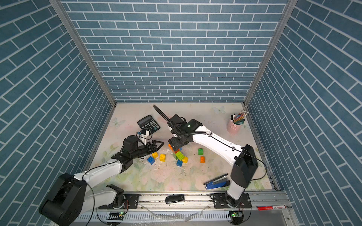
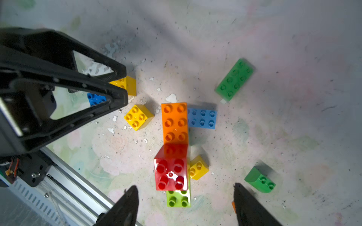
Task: Assemble a fork with lego
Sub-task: Assemble the lego brick with the lego brick, then pick up the lego brick from the center of the board.
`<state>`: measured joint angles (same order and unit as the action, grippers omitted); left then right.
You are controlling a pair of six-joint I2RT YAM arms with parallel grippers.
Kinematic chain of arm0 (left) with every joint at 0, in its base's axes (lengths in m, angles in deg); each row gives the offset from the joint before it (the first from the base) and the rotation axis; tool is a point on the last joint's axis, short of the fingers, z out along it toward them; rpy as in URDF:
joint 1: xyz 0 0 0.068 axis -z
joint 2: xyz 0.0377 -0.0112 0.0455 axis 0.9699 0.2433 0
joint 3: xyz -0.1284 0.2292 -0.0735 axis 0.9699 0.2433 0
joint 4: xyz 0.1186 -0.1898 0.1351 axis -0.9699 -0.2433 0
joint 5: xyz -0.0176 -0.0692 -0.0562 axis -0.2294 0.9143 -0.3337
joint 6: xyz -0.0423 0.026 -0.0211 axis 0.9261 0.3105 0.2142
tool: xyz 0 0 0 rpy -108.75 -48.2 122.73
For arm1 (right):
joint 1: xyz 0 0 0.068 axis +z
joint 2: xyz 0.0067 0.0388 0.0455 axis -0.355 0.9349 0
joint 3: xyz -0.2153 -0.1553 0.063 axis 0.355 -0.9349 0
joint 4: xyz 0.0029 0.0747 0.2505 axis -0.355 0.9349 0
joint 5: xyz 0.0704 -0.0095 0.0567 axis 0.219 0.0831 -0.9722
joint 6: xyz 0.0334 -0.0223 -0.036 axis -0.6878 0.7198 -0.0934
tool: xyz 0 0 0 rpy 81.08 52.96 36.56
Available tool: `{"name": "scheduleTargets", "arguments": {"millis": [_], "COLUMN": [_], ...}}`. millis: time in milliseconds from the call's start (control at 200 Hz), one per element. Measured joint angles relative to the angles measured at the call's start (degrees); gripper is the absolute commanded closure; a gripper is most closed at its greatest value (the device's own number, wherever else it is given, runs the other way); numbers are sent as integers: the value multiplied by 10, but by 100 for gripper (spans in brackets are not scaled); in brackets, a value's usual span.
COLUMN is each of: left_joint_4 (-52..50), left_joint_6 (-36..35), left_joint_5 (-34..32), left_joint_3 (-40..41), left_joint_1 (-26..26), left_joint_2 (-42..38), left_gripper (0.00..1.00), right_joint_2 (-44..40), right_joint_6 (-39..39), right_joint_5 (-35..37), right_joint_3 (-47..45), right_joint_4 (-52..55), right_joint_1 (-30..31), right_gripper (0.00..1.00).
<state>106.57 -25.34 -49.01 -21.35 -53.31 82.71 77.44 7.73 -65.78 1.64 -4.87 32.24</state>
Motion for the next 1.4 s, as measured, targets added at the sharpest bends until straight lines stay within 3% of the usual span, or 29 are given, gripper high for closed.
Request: {"name": "scheduleTargets", "arguments": {"millis": [195,480,780,1110,1400], "left_joint_4": [-136,-244,-265,-269,-271], "left_joint_6": [-71,-184,-220,-235,-243], "left_joint_5": [-68,-148,-174,-178,-178], "left_joint_3": [-66,-205,-217,-219,-229], "left_joint_1": [18,112,187,190,190], "left_joint_2": [-58,-41,29,34,40], "left_gripper": [14,14,14,14,14], "right_joint_2": [-127,-130,-86,-34,-7], "right_joint_6": [-67,-155,-188,-191,-193], "right_joint_5": [39,70,76,96,105], "right_joint_3": [-167,-293,-332,-334,-344], "right_joint_4": [-89,-111,-177,-231,-257], "right_joint_1": [-45,-96,-124,-133,-134], "right_gripper": [45,49,51,51,60]}}
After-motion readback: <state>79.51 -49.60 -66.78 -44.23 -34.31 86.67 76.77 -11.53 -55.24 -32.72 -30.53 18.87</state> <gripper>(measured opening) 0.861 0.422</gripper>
